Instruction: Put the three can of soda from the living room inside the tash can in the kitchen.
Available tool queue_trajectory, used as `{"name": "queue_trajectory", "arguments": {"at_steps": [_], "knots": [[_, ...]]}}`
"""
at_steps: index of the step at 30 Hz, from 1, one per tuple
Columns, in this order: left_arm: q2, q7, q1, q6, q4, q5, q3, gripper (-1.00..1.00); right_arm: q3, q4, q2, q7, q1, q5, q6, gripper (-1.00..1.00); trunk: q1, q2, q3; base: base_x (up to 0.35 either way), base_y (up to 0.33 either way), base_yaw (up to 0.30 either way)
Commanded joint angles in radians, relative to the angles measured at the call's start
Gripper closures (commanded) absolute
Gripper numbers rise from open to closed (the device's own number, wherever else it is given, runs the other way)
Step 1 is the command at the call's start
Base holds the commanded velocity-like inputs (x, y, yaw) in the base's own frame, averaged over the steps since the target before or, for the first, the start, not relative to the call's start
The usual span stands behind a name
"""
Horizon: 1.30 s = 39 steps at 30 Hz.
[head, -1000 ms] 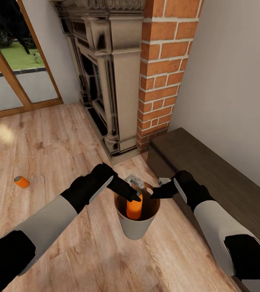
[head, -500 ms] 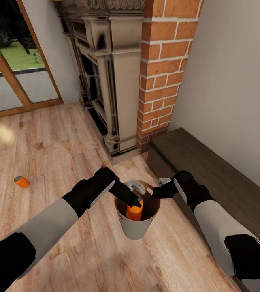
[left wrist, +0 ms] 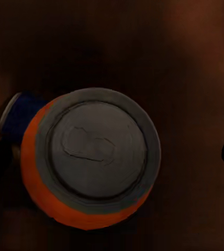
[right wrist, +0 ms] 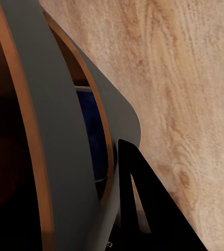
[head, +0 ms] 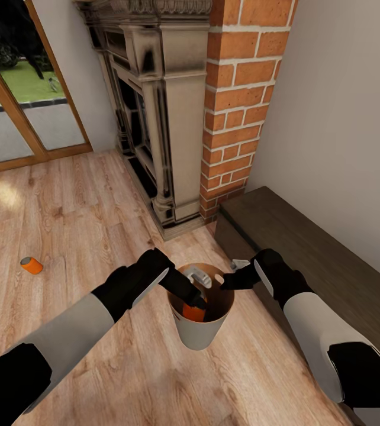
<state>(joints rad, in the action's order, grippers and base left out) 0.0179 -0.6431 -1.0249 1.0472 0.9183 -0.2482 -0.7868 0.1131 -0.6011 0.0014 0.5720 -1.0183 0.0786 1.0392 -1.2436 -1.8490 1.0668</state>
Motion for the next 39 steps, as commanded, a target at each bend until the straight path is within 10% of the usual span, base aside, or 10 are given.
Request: {"name": "queue_trajectory", "arguments": {"at_steps": [1, 10, 14, 18, 23, 24, 29, 30, 34, 39], "knots": [[0.000, 0.001, 0.001, 0.000, 0.000, 0.000, 0.000, -1.00, -0.001, 0.000, 0.000, 0.003, 0.000, -0.031, 0.008, 1.00, 0.000, 0.000, 0.000, 0.000, 0.000, 0.000], [-0.015, -0.001, 0.007, 0.000, 0.086, -0.004, 0.006, -1.00, -0.002, 0.000, 0.001, 0.003, 0.000, -0.031, 0.008, 1.00, 0.000, 0.000, 0.000, 0.000, 0.000, 0.000], [-0.190, -0.024, 0.018, 0.000, 0.331, -0.044, 0.061, -1.00, -0.002, 0.001, 0.000, 0.003, 0.000, -0.031, 0.008, 1.00, 0.000, 0.000, 0.000, 0.000, 0.000, 0.000], [-0.380, -0.070, 0.056, 0.000, 0.517, -0.162, 0.277, -1.00, -0.002, 0.004, 0.000, 0.003, 0.000, -0.031, 0.008, 1.00, 0.000, 0.000, 0.000, 0.000, 0.000, 0.000], [-0.458, -0.087, 0.119, 0.000, 0.567, -0.198, 0.476, -1.00, -0.002, 0.013, 0.000, 0.003, 0.000, -0.031, 0.008, 1.00, 0.000, 0.000, 0.000, 0.000, 0.000, 0.000], [-0.472, -0.081, 0.155, 0.000, 0.574, -0.199, 0.565, -1.00, -0.002, 0.015, 0.000, 0.003, 0.000, -0.031, 0.008, 1.00, 0.000, 0.000, 0.000, 0.000, 0.000, 0.000], [-0.483, 0.035, 0.300, -0.017, 0.581, -0.156, 0.818, -1.00, -0.001, 0.017, -0.002, 0.004, 0.000, -0.031, 0.008, 1.00, 0.000, 0.000, 0.000, 0.000, 0.000, 0.000], [-0.480, 0.150, 0.381, -0.081, 0.580, -0.109, 0.881, -1.00, -0.002, 0.017, -0.006, 0.006, 0.001, -0.031, 0.008, 1.00, 0.000, 0.000, 0.000, 0.000, 0.000, 0.000], [-0.437, 0.382, 0.528, -0.184, 0.578, -0.051, 0.927, -1.00, -0.004, 0.016, -0.014, 0.007, 0.004, -0.028, 0.008, 1.00, 0.000, 0.000, 0.000, 0.001, 0.000, 0.000], [-0.326, 0.603, 0.744, -0.471, 0.575, -0.019, 0.944, -1.00, -0.003, 0.014, -0.052, 0.007, 0.012, -0.026, 0.008, 1.00, 0.000, 0.000, 0.000, 0.078, 0.000, 0.000]]}}
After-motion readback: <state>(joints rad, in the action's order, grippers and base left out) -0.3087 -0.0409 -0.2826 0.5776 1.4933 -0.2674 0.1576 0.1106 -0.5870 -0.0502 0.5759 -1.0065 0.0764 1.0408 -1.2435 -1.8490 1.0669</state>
